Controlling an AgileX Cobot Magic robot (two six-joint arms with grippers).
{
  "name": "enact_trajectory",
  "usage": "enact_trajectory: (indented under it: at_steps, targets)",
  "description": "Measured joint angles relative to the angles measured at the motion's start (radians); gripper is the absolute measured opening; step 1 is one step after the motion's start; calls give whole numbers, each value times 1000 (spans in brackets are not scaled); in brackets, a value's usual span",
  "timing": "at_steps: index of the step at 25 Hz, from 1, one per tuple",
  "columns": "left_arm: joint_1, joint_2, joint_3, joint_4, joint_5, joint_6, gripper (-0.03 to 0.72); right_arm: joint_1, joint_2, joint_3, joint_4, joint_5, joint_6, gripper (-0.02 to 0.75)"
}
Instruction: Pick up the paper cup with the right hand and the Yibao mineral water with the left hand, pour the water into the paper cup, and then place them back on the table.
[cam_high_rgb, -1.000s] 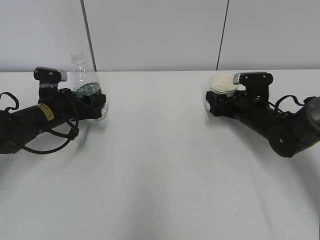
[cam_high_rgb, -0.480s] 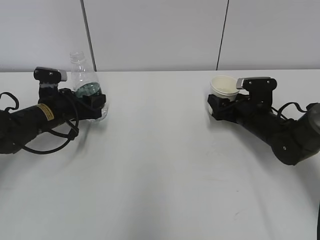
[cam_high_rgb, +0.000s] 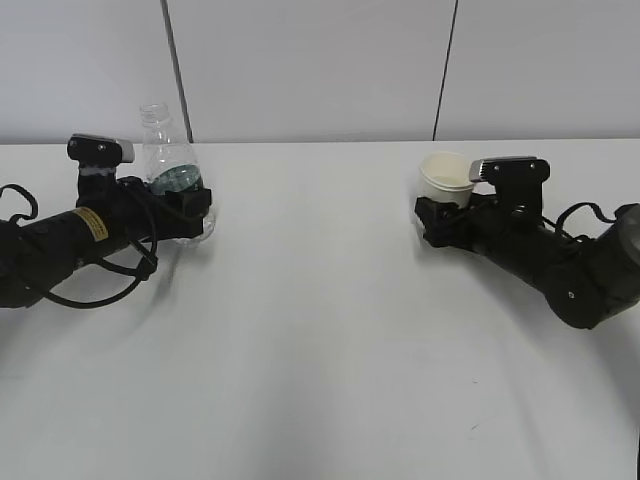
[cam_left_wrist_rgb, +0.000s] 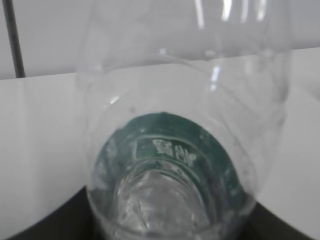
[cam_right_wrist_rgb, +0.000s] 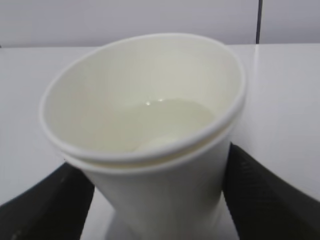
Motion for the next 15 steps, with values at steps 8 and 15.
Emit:
enact_trajectory:
  at_steps: [8,15]
  targets:
    - [0,0,0,0,0,0,351,0,-38,7,-12,95,0,607]
    - [0,0,0,0,0,0,350,0,-38,7,-12,100,0,595]
